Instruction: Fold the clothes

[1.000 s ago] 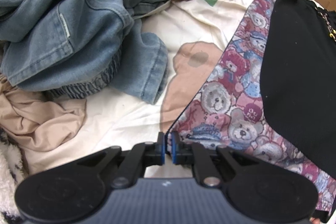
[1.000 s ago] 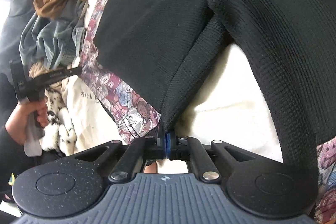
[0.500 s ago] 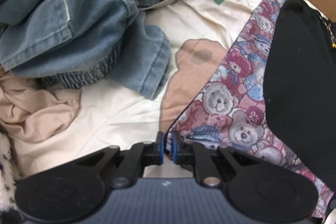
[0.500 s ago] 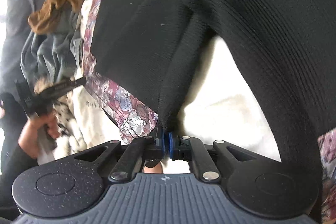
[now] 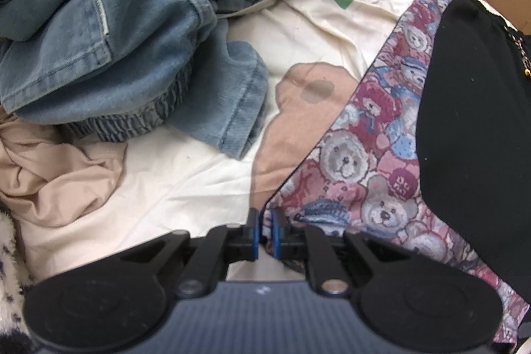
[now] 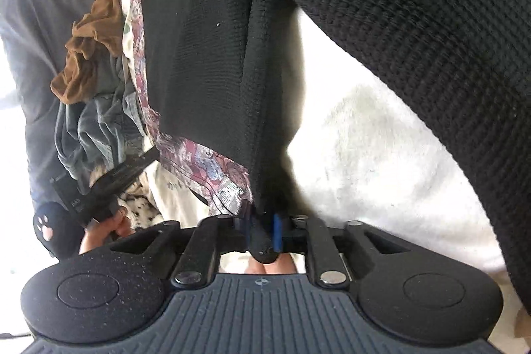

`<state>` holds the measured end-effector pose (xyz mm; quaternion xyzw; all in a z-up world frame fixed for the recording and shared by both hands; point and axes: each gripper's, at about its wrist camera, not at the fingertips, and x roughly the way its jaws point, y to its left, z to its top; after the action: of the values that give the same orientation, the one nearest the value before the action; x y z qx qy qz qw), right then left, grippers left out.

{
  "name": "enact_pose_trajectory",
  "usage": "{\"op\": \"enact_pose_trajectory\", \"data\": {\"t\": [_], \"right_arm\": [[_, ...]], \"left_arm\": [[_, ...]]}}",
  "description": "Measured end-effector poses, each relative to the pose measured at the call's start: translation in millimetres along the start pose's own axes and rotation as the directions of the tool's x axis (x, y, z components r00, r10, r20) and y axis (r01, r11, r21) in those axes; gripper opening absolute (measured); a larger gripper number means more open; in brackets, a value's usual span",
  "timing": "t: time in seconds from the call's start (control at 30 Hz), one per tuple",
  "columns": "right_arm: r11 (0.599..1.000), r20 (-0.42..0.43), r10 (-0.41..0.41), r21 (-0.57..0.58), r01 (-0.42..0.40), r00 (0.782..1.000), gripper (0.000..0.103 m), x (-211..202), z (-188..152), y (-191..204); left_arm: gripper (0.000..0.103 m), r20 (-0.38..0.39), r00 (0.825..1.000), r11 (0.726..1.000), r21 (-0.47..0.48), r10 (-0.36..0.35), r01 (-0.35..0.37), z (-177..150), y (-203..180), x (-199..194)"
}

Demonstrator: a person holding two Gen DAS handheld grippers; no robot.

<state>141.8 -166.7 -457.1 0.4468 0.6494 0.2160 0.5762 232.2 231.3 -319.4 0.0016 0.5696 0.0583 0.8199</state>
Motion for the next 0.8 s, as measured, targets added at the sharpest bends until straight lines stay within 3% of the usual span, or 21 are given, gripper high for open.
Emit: {"op": "enact_pose_trajectory", "data": {"t": [0.2,0.5,0.8], "right_arm": [[0.988,-0.039,-0.019,-0.154,0.012,0.999,0.000,-10,1,22],[0.971,-0.074,-0.103,-0.225,0.085,0.992,0.000,-10,-1,32],[0.917,-0.059,-0.226,-0.350,0.192,0.972,0.000,-1,-2,39]], "left_arm": [[0.006,0.014,1.000,1.000,0.011,0.000,0.000,3,2,-8],[0.006,0.000,1.000,1.000,0.001,-0.002,0.002,7,4,-18],[0.010,-0.039,0.999,1.000,0.013,-0.007,0.007,5,0,3]]}}
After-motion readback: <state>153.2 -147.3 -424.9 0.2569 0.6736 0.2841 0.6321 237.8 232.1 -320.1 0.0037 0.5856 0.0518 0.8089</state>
